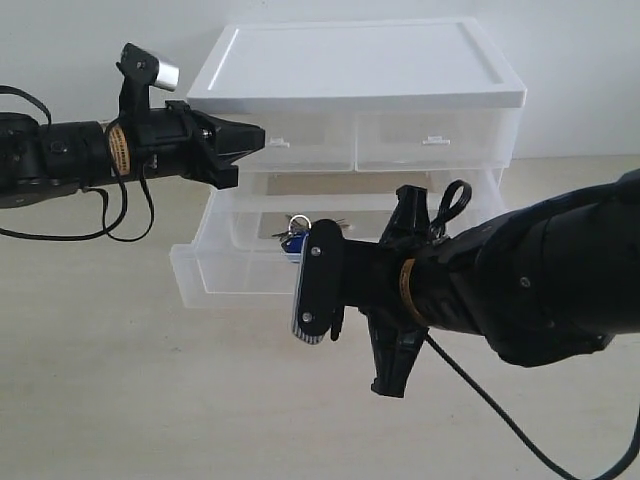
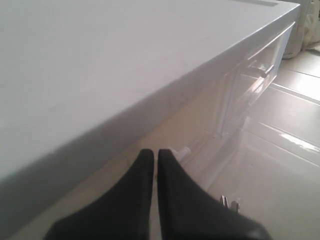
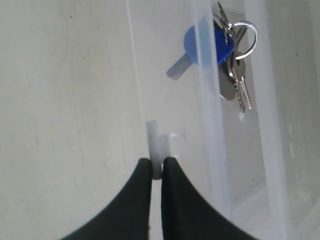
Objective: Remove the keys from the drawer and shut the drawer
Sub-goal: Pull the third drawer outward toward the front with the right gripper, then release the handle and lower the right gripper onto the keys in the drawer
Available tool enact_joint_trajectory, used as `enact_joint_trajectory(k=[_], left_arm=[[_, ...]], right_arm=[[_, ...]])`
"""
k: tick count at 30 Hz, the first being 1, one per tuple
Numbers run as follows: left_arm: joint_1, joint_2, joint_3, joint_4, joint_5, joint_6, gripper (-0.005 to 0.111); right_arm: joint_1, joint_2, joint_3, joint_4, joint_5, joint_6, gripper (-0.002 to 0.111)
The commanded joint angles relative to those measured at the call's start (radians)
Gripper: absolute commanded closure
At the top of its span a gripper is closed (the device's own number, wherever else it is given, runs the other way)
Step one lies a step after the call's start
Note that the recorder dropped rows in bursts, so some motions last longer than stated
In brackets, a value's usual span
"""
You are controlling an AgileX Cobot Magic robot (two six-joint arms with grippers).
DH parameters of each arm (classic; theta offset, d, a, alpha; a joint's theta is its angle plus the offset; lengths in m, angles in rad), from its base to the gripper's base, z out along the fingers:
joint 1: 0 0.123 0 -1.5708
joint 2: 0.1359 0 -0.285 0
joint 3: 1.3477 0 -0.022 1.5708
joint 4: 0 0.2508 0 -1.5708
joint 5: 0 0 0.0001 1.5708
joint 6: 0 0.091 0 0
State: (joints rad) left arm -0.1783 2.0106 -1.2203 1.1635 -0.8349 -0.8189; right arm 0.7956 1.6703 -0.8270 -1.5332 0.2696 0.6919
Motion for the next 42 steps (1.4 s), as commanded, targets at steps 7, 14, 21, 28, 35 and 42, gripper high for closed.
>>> enact_joint_trajectory(k=[7, 14, 21, 28, 35, 42], left_arm=[[-0.006, 0.002, -0.02, -0.067, 0.029, -0.034, 0.102], [-0.004, 0.002, -0.02, -0.067, 0.012, -0.055, 0.102], [0.04, -0.011, -0.02, 0.021, -0.116, -0.142, 0.102], [0.099, -0.039, -0.02, 0.087, -0.27, -0.195, 0.102], [0.099, -0.097, -0.02, 0.193, -0.217, -0.216, 0.102], [0.099, -0.097, -0.02, 0.195, -0.203, -0.218, 0.102]], right_arm=[[0.004, -0.133, 0.001, 0.104, -0.141, 0.067, 0.054], [-0.001, -0.245, -0.054, 0.274, -0.16, 0.147, 0.057], [-0.094, -0.202, -0.238, 0.57, -0.057, 0.093, 0.057], [-0.122, 0.023, -0.487, 1.21, 0.245, -0.571, 0.057], [-0.194, 0.227, -0.77, 1.526, 0.414, -0.768, 0.057], [-0.196, 0.38, -0.92, 1.642, 0.507, -0.849, 0.057]])
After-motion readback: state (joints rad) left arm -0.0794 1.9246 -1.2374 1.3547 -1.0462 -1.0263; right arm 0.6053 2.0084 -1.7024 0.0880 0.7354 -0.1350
